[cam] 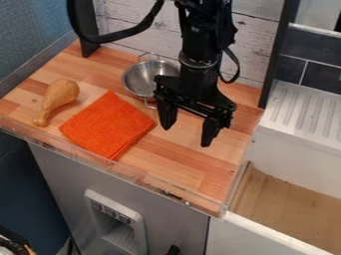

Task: Moved the object to the right side of the table.

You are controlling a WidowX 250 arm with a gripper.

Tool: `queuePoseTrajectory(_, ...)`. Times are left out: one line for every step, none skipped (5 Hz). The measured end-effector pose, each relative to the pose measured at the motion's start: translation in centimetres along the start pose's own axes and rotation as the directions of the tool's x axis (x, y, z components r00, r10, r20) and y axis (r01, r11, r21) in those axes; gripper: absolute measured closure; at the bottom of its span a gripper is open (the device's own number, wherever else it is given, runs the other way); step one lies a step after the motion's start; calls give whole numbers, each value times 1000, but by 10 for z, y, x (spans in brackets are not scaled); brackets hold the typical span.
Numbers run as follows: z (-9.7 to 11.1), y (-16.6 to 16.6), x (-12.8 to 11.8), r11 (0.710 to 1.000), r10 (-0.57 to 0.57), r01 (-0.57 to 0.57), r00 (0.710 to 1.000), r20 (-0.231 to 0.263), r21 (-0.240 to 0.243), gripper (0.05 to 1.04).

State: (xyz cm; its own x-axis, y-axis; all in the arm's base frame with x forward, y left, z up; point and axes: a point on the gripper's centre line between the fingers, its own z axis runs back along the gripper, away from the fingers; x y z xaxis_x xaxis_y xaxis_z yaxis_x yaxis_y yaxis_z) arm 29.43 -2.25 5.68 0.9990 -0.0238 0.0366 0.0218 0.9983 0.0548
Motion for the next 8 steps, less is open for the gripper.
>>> queuePoseTrajectory(-7,-1,-4,1000,0,-1,1000,-28,-3,84)
queuePoseTrajectory(-2,21,-8,998,53,-53,999,-1,-31,84)
queuePoseTrajectory(7,45,-11,994,108,-108,993,50,1,84)
queuePoseTrajectory(4,86,-17,972,216,-221,973,75,73,84)
queuePoseTrajectory(5,113,-18,946,278,-293,954,113,138,84)
queuePoseTrajectory(2,153,-28,899,394,-410,910,126,156,84)
queuePoseTrajectory(-7,182,-22,877,442,-453,891,100,158,84)
queuePoseTrajectory(-8,210,-21,860,472,-482,876,97,169,84)
